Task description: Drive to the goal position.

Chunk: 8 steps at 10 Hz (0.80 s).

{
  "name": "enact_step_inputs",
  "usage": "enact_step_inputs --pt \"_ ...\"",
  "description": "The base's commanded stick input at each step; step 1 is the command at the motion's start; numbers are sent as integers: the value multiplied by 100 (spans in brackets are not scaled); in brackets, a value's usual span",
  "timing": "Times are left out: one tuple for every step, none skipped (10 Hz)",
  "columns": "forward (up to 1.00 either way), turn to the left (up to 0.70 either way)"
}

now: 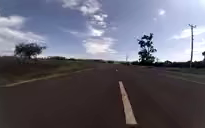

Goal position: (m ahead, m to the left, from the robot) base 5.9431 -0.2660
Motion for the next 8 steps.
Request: enact_step_inputs --pt "100 0" --pt "100 0" --pt "100 0" --pt "100 0" --pt "100 0" --pt "100 0" --pt "100 0" --pt "100 0"
